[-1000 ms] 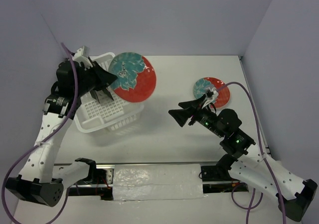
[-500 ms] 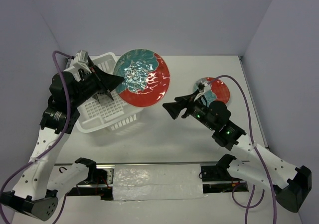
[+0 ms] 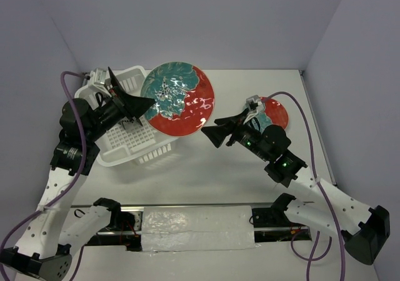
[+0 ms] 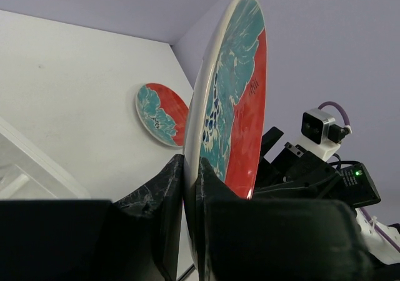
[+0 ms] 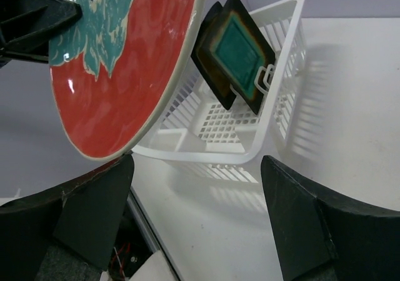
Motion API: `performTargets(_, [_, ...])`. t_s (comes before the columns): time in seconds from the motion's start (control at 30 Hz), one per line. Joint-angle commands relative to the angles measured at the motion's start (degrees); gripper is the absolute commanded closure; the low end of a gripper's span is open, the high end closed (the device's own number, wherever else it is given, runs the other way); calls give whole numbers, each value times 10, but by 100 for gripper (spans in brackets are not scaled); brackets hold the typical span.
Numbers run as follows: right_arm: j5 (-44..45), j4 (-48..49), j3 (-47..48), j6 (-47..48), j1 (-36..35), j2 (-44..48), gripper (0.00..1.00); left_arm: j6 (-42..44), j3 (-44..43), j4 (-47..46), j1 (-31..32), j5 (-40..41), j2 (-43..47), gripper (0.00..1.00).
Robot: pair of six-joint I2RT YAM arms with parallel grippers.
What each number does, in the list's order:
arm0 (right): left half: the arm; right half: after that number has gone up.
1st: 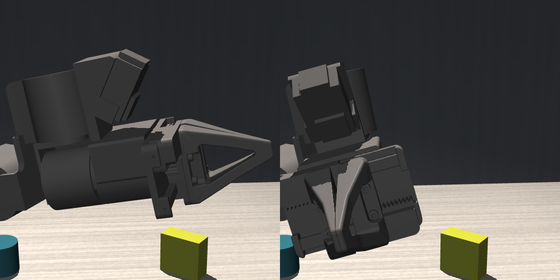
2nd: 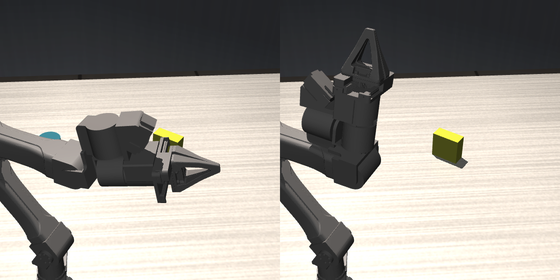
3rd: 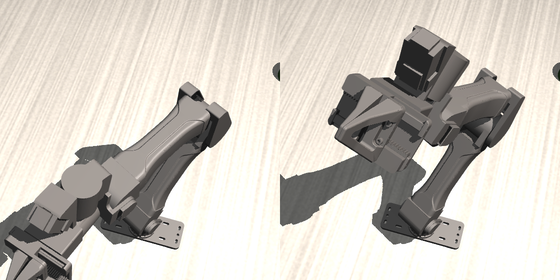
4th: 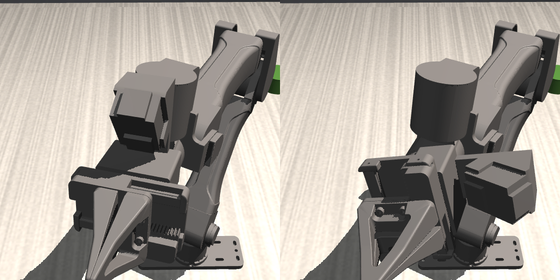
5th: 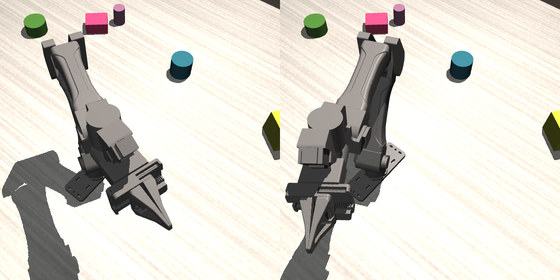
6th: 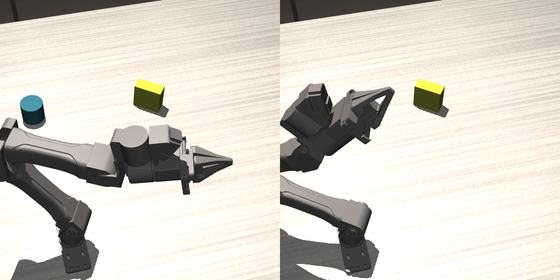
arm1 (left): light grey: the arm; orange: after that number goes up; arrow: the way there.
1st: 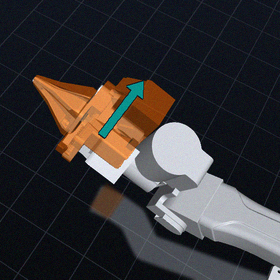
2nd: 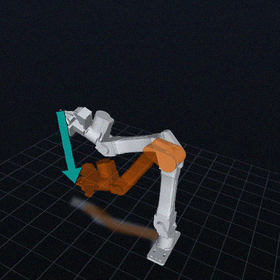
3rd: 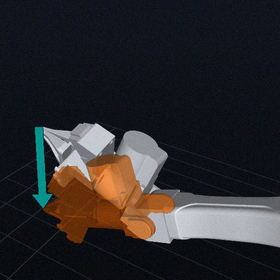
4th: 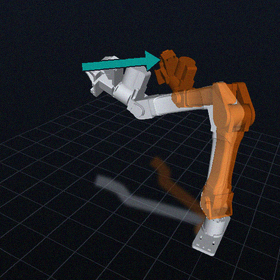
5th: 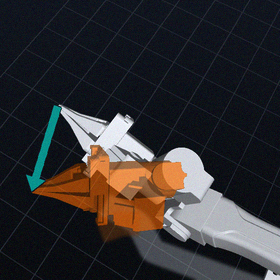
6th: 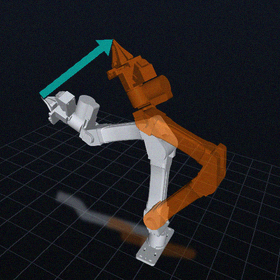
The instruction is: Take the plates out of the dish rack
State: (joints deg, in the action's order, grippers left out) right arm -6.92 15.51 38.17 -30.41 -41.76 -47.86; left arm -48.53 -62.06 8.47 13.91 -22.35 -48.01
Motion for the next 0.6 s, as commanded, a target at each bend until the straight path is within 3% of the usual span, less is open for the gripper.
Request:
performTargets(0.0, [-16,82,1,-14,-1,27,11,-24,-6,-103,4,-28,17,100])
performTargets(0.33, [-39,91,-12,-31,-2,53,9,-58,11,-141,4,-39,20,100])
performTargets(0.57, [-10,75,31,-8,-1,5,9,-92,54,-183,4,-62,33,100])
